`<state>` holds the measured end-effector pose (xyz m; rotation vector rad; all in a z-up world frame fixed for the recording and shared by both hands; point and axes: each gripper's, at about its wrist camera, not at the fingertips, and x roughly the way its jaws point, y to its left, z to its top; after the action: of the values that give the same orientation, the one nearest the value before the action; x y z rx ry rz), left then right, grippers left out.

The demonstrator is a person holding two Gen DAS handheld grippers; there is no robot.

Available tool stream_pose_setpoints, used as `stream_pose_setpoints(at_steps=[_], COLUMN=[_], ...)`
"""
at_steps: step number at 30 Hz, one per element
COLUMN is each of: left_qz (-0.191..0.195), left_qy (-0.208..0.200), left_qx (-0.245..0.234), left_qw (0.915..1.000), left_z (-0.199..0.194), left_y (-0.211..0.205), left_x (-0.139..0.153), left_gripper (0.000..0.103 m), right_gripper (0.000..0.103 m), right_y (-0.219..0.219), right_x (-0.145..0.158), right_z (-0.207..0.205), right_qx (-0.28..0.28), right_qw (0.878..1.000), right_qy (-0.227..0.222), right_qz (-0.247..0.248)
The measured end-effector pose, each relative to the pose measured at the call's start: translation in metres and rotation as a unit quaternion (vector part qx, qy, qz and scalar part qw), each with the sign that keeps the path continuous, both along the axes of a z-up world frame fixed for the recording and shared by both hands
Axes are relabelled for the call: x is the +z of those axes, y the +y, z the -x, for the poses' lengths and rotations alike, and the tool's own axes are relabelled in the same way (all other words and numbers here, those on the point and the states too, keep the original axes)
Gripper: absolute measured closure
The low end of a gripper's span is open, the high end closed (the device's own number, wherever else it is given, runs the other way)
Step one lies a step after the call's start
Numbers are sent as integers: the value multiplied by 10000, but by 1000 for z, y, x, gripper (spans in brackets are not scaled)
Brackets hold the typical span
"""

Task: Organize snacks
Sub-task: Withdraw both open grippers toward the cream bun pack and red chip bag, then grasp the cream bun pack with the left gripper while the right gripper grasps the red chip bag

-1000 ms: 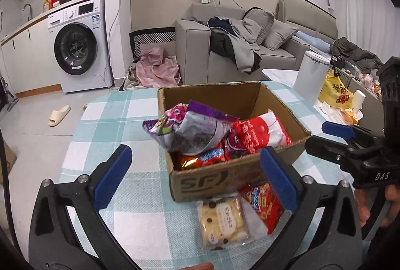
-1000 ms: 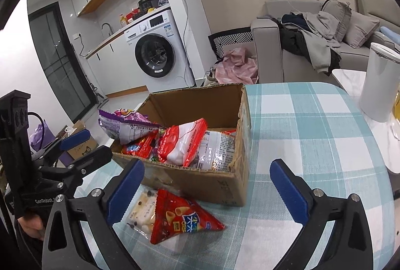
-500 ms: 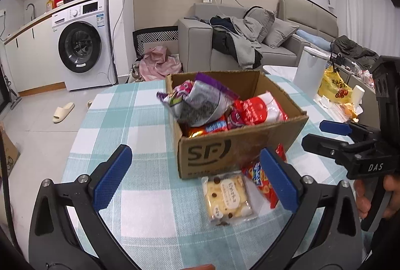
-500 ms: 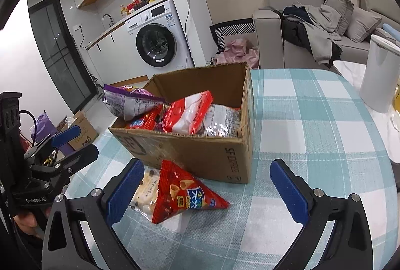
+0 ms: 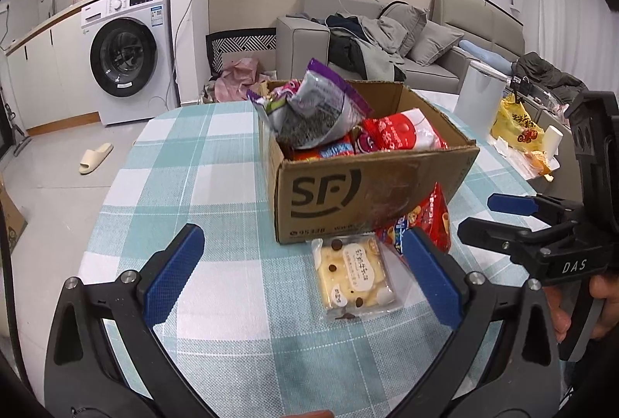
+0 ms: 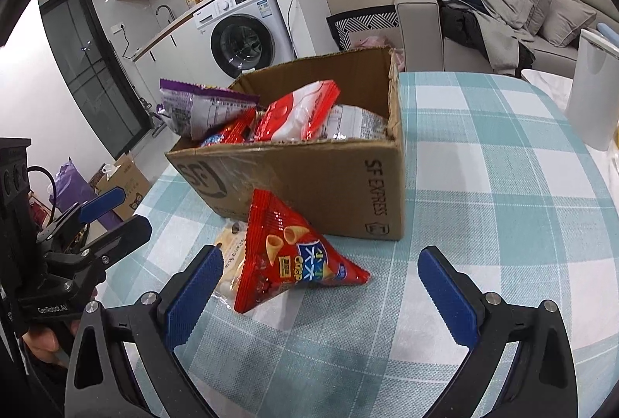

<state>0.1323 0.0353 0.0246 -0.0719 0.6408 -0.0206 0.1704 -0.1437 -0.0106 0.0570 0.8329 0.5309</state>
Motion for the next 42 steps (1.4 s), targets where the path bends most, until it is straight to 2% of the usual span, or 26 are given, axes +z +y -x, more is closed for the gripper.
stream_pose_setpoints(at_steps=[12,28,30,36,39,42], left_qz=[99,73,83,71,88,74], left_qy=[178,370,393,532,585,636], left_qx=[15,69,57,-13,-50,-105], left_qw=[9998,9993,9992,9986,9982,9979], left_z=[-11,-26,-27,-31,-32,-34], left_y=[2,8,7,3,0,-5], left_x=[-25,-49,-51,-58,-61,-63], left_gripper=[1,1,1,1,1,1], right_gripper=[1,2,6,38,47,60], right_y=[15,29,29,25,23,23], right_x=[-17,-41,-43,-46,-45,-43], right_z=[-3,-25,-26,-27,-25,-21], right_qx=[103,-37,-40,-33,3,75], right_qw=[9996,9982,9983,9982,9985,9989], right_qy=[159,526,521,560,512,428], right_qz=[188,294,274,213,170,167])
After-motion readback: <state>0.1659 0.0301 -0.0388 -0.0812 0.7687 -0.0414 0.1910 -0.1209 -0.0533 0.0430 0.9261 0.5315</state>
